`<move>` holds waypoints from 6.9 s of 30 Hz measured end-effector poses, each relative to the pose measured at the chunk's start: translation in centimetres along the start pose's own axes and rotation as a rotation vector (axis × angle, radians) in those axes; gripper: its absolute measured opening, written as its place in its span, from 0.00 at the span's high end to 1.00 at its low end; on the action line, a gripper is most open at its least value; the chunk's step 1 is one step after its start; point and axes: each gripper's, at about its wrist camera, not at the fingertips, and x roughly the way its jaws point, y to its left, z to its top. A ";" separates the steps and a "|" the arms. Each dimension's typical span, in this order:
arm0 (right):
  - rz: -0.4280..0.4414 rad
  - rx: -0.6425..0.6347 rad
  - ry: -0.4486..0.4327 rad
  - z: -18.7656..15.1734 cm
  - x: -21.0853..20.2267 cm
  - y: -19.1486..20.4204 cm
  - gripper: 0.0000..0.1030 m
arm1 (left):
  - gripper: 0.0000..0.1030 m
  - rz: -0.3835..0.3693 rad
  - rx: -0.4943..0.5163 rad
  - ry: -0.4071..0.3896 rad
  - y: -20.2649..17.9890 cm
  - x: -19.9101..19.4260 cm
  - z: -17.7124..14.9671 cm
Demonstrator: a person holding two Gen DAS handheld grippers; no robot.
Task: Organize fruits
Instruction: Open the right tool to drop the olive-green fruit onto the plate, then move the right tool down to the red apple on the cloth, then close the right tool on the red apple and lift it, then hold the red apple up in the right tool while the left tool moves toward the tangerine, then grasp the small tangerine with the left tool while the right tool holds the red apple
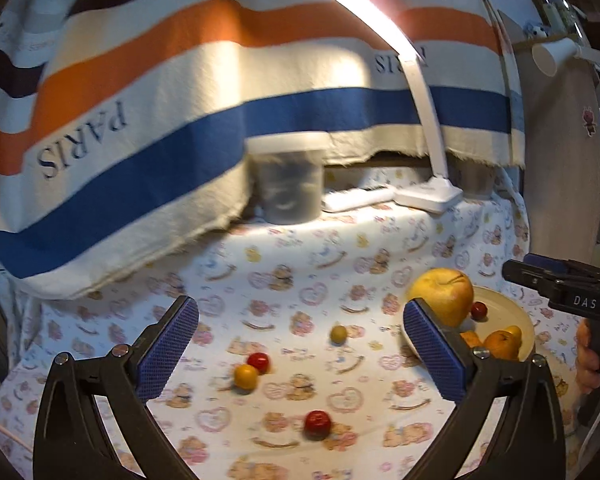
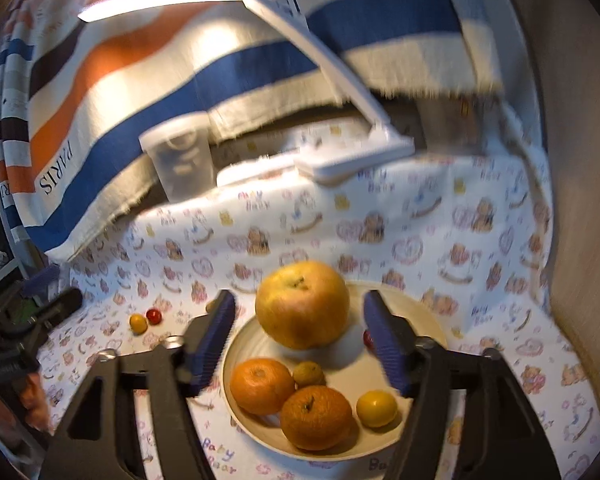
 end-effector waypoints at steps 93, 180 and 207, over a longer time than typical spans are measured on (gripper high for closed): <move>0.109 -0.197 0.148 -3.5 6.7 16.8 0.74 | 0.01 0.224 -0.082 0.066 6.5 0.7 -4.3; -0.135 -0.137 -0.074 -2.5 5.2 14.3 0.74 | 0.71 -0.009 -0.278 0.555 7.4 13.3 -5.4; -0.139 -0.102 -0.041 -2.3 5.7 13.5 0.74 | 0.75 -0.014 -0.210 0.265 6.4 7.6 -0.9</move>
